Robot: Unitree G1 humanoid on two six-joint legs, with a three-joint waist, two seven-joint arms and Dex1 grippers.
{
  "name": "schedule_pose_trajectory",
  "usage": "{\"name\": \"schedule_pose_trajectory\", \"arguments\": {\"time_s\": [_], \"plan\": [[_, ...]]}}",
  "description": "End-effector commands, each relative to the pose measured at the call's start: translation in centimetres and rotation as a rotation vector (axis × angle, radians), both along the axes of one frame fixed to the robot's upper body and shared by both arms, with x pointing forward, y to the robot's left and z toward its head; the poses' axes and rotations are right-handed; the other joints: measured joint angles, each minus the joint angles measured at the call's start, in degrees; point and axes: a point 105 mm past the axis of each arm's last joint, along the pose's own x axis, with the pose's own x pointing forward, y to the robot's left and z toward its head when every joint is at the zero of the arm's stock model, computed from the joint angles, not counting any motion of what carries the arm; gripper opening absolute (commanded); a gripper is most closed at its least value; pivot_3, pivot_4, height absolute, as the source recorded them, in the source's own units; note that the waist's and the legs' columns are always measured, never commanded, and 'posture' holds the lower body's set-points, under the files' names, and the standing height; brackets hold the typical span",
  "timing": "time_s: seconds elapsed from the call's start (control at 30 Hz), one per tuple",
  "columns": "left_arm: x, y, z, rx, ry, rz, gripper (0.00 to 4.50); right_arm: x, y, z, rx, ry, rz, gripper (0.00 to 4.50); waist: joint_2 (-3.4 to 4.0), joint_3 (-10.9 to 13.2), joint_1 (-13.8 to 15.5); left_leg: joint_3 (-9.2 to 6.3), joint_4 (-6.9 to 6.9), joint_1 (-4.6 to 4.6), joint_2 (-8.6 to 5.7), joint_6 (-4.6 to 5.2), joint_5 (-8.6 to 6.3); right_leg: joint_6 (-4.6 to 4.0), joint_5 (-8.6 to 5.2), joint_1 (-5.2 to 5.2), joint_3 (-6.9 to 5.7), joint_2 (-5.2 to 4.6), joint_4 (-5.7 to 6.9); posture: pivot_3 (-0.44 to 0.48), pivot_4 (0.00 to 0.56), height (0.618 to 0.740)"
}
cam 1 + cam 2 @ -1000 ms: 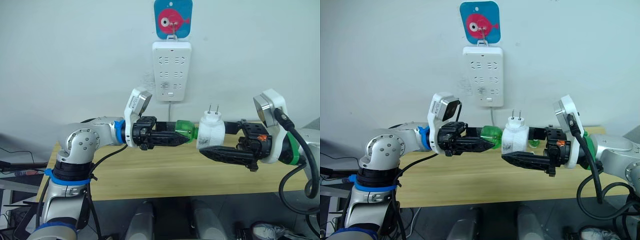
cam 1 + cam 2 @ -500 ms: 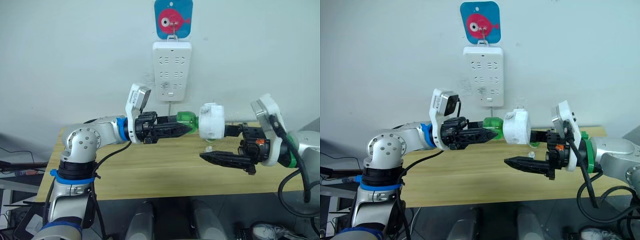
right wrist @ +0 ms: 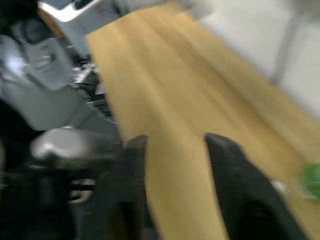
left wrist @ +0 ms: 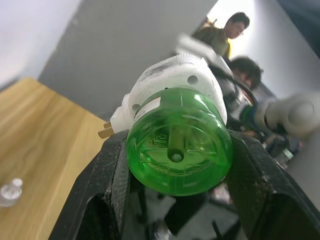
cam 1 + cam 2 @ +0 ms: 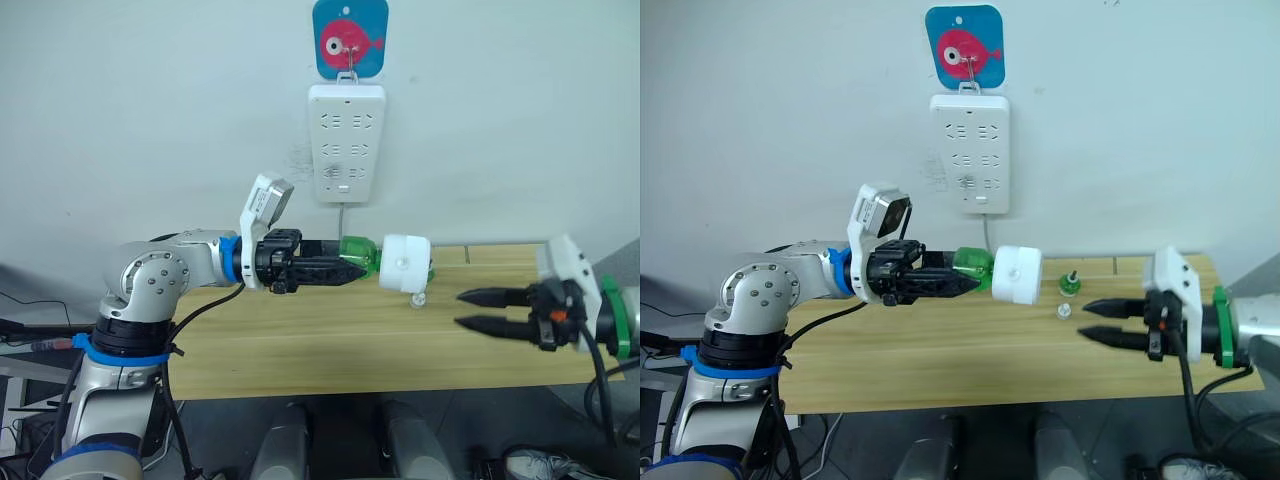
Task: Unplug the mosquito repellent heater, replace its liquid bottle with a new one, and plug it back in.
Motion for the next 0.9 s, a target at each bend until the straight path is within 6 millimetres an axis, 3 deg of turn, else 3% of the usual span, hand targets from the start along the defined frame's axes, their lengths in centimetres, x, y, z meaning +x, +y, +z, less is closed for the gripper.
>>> {"name": "schedule_pose_trajectory", "arguments": {"time_s": [0.03, 0.07, 0.1, 0.23, 0.47, 0.7, 0.9], "plan": [[-1.3, -0.4, 1.2, -0.019, -0.074, -0.093, 2.34, 1.4, 0.4, 1.6, 0.037, -0.078, 0.017, 0.40, 0.01, -0.01, -0.08, -0.01, 0.00, -0.01, 0.01, 0.00, 0.00, 0.00, 0.00, 0.00, -0.01, 0.00, -0.01, -0.038, 0.185, 0.732], [-1.4, -0.5, 1.2, -0.019, -0.081, -0.102, 2.34, 1.6, 0.6, 1.7, 0.044, -0.080, 0.025, 0.04, 0.00, -0.02, -0.13, -0.02, -0.01, -0.02, 0.00, -0.01, 0.00, 0.00, 0.00, 0.00, -0.02, -0.01, -0.01, -0.038, 0.185, 0.732], [-1.5, -0.5, 1.3, -0.021, -0.091, -0.107, 2.34, 1.9, 1.2, 1.8, 0.058, -0.084, 0.038, 0.00, 0.00, -0.02, -0.18, -0.02, -0.03, -0.02, 0.02, -0.01, 0.00, 0.00, 0.00, -0.01, -0.03, -0.01, -0.02, -0.039, 0.185, 0.732], [-1.7, -1.0, 1.1, -0.009, -0.172, -0.114, 2.34, 2.4, 3.3, 2.3, 0.095, -0.084, 0.097, 0.00, 0.00, -0.02, -0.27, -0.03, -0.04, -0.06, 0.01, -0.02, 0.01, 0.00, 0.00, -0.04, -0.03, -0.03, -0.05, -0.028, 0.183, 0.732], [-1.2, -1.7, 0.5, -0.014, -0.255, -0.068, 2.34, 2.8, 4.8, 3.6, 0.172, -0.084, 0.129, 0.00, 0.02, -0.04, 0.10, -0.08, 0.02, -0.07, -0.02, -0.02, 0.01, 0.00, 0.00, -0.03, -0.06, -0.06, -0.04, -0.025, 0.180, 0.732], [-0.6, -2.1, 0.8, -0.049, -0.212, -0.020, 2.34, 0.1, 7.4, 2.1, 0.192, 0.004, 0.234, 0.00, 0.02, -0.05, 0.15, -0.12, 0.01, -0.08, 0.00, -0.02, 0.01, 0.00, 0.00, -0.04, -0.09, -0.06, -0.03, -0.031, 0.187, 0.732], [0.1, -2.1, 0.8, -0.048, -0.232, 0.024, 2.34, -1.0, 8.2, 2.2, 0.219, 0.031, 0.258, 0.00, 0.03, -0.06, 0.13, -0.10, 0.05, -0.06, -0.01, -0.01, 0.01, 0.00, 0.01, -0.03, -0.06, -0.06, 0.01, -0.030, 0.188, 0.732]]}}
